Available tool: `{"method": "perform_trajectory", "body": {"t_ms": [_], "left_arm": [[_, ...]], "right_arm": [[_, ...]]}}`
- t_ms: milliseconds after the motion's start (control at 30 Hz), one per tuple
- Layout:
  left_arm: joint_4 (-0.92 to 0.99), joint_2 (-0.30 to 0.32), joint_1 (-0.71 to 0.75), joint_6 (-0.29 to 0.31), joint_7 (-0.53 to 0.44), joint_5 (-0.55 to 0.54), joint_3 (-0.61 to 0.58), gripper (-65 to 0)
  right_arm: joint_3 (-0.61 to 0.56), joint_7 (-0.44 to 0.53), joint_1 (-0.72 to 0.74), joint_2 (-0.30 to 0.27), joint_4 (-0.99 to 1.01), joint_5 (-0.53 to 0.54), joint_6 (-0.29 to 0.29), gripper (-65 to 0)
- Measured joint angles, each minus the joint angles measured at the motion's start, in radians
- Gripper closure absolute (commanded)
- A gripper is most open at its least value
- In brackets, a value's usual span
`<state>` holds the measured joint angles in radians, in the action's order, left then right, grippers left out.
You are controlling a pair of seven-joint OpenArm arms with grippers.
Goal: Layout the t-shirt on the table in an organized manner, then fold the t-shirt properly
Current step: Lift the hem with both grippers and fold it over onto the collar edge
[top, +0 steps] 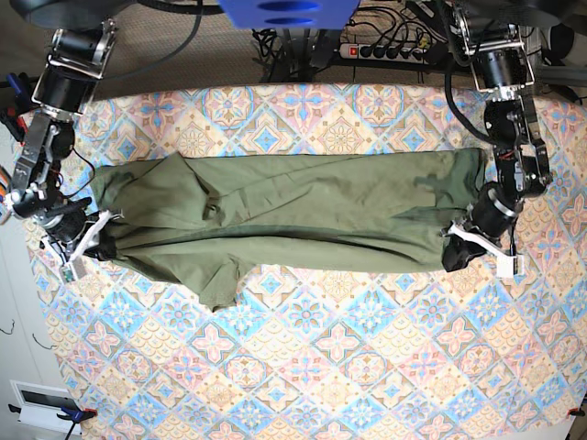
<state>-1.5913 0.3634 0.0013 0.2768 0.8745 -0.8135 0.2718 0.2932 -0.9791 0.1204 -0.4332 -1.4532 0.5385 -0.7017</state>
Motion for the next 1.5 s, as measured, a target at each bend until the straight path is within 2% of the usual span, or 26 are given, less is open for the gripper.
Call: {"method": "perform_trajectory", "body": {"t_ms": [67,133,400,500,633,733,900,1033,1100,1233,1400,1500], "left_arm": [[-0.018,0.0,0.016,0.001,0.005,0.002,0.0,0.0],[-0.021,0.0,0.021,0.001,0.002,0.002,0.0,0.0],[-0.025,0.003,0.056,0.002,-0.002,0.003,0.0,0.0],[-0.02,0.024,0.095,0.002,0.008,0.002,-0.003,0.0],[0.038,0.049,0.107,0.001,0.007,0.005,-0.004,0.0],[0.127,0.066,0.097,0.007,-0.005,-0.003,-0.008,0.0],[0.174,0.063,0.109,0.001,0.003,0.006,-0.008,0.0],[0.174,0.068,0.093,0.002,-0.011,0.052,-0.085,-4.2],[0.174,0.059,0.098,0.007,-0.009,0.102,-0.11,-5.1],[0.172,0.058,0.101,0.005,-0.007,0.108,-0.105,-5.0],[0.144,0.043,0.099,0.003,-0.005,0.107,0.011,-5.6],[0.098,0.019,0.099,0.001,0.0,0.11,0.08,-5.7]], "right_arm": [[0.038,0.0,-0.022,-0.011,-0.001,0.046,0.0,-0.7],[0.057,-0.008,-0.036,-0.014,-0.001,0.049,0.006,-0.7],[0.055,-0.076,-0.039,-0.013,-0.001,0.056,0.006,-0.7],[0.054,-0.1,-0.061,-0.013,-0.002,0.064,0.006,-0.7],[0.054,-0.123,-0.094,-0.011,-0.002,0.059,0.006,-0.7],[0.047,-0.116,-0.111,-0.034,0.0,0.064,0.003,-1.1],[0.034,-0.112,-0.109,-0.035,0.001,0.021,0.002,-1.3],[0.035,-0.116,-0.109,-0.036,0.001,-0.071,0.0,-7.4],[0.037,-0.115,-0.109,-0.036,0.001,-0.07,0.0,-11.4],[0.063,-0.116,-0.107,-0.034,0.001,-0.067,0.0,-16.9],[0.167,-0.124,-0.111,-0.038,-0.016,-0.078,0.008,-18.8],[0.172,-0.13,-0.115,-0.038,-0.081,-0.083,0.006,-18.8]]}}
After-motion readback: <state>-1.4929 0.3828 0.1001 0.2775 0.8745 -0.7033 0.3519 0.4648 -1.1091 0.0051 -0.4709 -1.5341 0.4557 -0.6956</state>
